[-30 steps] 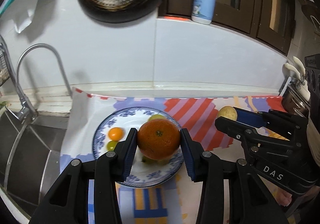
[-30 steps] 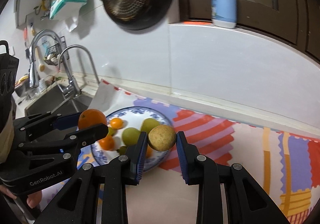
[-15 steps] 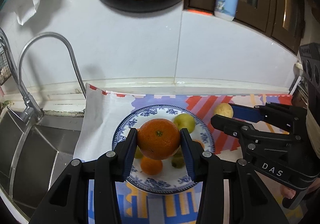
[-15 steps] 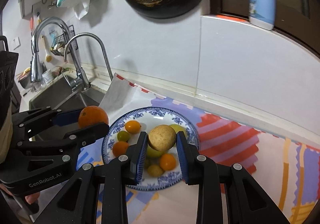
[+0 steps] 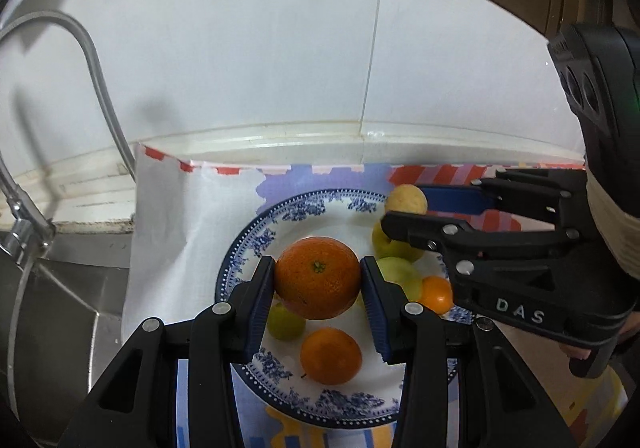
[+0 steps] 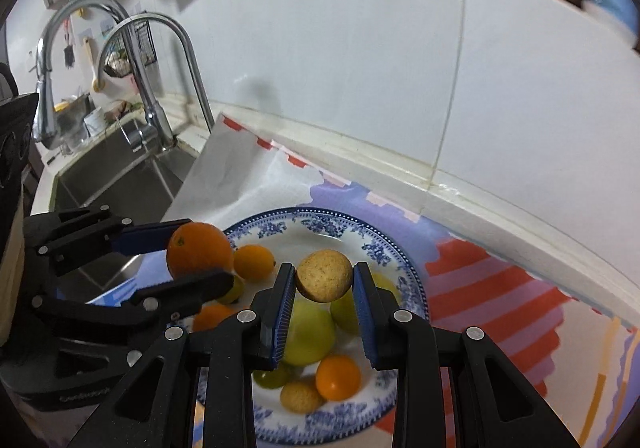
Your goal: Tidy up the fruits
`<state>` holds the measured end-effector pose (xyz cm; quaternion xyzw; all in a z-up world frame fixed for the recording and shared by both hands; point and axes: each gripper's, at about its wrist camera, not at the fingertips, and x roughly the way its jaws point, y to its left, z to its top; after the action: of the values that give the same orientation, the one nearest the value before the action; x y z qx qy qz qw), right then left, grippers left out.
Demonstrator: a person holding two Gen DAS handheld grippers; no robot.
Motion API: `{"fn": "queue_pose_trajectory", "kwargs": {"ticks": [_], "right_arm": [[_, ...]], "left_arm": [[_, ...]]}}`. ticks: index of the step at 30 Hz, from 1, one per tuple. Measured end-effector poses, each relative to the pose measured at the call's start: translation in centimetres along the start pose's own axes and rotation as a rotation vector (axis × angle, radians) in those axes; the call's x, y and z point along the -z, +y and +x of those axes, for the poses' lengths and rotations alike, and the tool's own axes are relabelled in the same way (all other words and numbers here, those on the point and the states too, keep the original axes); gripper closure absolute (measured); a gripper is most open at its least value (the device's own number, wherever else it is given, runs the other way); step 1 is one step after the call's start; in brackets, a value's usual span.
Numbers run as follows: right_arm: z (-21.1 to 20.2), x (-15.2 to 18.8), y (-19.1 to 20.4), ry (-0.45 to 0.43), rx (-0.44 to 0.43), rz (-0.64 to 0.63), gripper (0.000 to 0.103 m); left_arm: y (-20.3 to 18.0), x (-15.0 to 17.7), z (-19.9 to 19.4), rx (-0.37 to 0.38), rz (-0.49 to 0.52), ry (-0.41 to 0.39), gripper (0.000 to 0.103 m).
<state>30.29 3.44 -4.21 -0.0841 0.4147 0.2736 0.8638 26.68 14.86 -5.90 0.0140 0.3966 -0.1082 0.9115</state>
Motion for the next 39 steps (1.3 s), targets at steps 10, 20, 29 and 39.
{"fn": "queue_pose_trajectory", "kwargs": {"ticks": [10, 20, 29, 39], "right_arm": [[3.2, 0.1, -0.5, 0.043, -0.021, 0.003, 0.072], [2.8, 0.4, -0.5, 0.033, -0.021, 0.014, 0.071], [-1.1, 1.4, -0.6, -0.032, 0.04, 0.054, 0.071], [-8.7, 4.2, -1.1, -0.119, 0.17, 0.123, 0.057]], "left_arm": [[0.1, 0.2, 2.1, 0.011, -0.008, 0.034, 0.06], [-0.3, 0.4, 2.1, -0.003, 0.005, 0.038, 0.057], [-1.3, 0.2, -1.3, -0.051, -0.024, -0.03, 0.05], [-4.7, 0.9, -7.7, -0.094, -0.024, -0.162, 0.019]]}}
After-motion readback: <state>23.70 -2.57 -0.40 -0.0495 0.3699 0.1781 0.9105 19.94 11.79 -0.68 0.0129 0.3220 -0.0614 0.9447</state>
